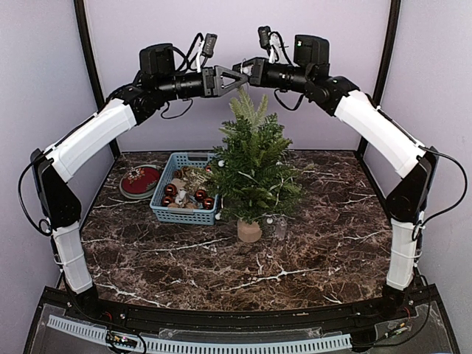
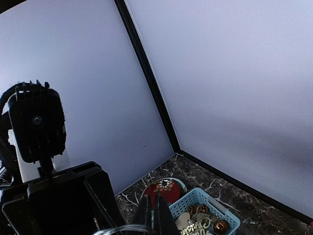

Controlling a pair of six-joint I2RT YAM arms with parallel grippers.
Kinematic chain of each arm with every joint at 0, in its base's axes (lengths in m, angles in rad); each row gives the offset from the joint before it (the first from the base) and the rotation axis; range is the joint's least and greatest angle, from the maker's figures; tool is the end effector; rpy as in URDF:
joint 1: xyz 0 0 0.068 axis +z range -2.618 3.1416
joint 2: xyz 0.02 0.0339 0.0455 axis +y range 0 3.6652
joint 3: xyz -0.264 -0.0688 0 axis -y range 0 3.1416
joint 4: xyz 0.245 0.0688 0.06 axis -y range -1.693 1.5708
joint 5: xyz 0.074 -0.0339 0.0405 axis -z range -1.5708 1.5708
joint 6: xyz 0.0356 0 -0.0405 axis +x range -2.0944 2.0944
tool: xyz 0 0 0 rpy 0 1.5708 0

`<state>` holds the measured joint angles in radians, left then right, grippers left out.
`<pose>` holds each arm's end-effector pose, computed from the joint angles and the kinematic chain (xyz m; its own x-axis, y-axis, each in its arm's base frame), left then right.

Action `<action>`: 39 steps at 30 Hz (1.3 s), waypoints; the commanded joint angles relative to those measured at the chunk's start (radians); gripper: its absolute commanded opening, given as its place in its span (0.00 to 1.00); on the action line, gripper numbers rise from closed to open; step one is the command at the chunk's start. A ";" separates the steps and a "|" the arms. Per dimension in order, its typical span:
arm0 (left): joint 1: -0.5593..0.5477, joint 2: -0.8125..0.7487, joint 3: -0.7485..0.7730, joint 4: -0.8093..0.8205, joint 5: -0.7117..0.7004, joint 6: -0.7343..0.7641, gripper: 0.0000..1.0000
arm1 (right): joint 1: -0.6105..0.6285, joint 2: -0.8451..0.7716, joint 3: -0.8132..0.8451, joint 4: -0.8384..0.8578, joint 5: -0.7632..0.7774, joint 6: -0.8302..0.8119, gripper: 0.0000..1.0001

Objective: Decorate the small christmas tree
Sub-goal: Wrap the light string in the gap of the branches.

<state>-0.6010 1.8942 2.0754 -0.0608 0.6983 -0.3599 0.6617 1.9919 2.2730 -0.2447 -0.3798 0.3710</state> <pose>0.3455 -0.2646 0.4791 -0.2452 -0.1589 -0.9564 0.9329 0.2295 -0.2774 0.3498 0.2892 0.4839 -0.2861 0.2040 -0.9362 -0.8147 0.4626 0.3497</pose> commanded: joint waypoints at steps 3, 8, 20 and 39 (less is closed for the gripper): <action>-0.011 -0.013 0.030 0.036 -0.057 -0.017 0.45 | 0.038 -0.019 0.026 -0.081 0.075 -0.112 0.00; -0.012 -0.015 0.029 0.049 -0.068 -0.031 0.34 | 0.048 -0.024 0.023 -0.123 0.127 -0.153 0.00; -0.022 -0.048 0.010 0.056 -0.112 -0.011 0.32 | 0.058 -0.041 -0.008 -0.143 0.202 -0.189 0.00; -0.029 -0.097 -0.016 0.043 -0.230 0.043 0.32 | 0.064 -0.054 -0.054 -0.153 0.223 -0.199 0.00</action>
<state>-0.6277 1.8973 2.0682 -0.0986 0.5041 -0.3416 0.7090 1.9648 2.2581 -0.3447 -0.1581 0.1894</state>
